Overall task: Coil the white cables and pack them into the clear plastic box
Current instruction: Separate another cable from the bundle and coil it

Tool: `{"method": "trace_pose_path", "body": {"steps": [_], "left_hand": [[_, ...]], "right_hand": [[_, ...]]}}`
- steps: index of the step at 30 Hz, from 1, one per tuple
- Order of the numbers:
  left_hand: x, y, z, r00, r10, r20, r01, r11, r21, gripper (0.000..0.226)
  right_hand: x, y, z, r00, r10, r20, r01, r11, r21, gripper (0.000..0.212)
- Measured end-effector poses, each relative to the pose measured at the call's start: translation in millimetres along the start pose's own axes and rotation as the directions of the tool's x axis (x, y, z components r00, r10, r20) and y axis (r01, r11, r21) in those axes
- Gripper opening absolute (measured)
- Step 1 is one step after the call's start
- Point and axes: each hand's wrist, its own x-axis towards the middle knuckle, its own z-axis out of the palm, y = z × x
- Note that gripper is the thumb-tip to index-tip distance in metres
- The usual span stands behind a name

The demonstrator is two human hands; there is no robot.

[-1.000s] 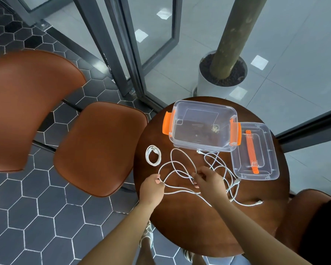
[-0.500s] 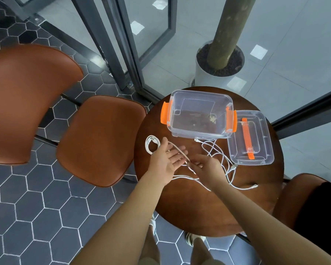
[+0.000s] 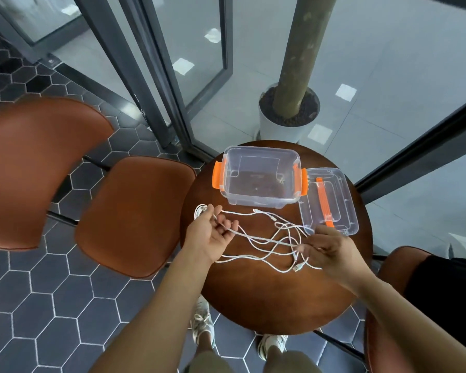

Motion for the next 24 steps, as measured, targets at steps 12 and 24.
{"method": "trace_pose_path", "body": {"steps": [12,24], "left_hand": [[-46.3,-47.0,9.9,0.948,0.023,0.318,-0.211,0.794,0.57,0.023],[-34.8,-2.5,28.6,0.947,-0.075,0.313,0.013,0.98,0.198,0.046]], "right_hand": [[78.1,-73.4,33.6,0.836,0.393,0.384,-0.542,0.473,0.695,0.035],[38.3,-111.6,4.2,0.902,0.288,0.321,-0.423,0.733,0.532,0.014]]}}
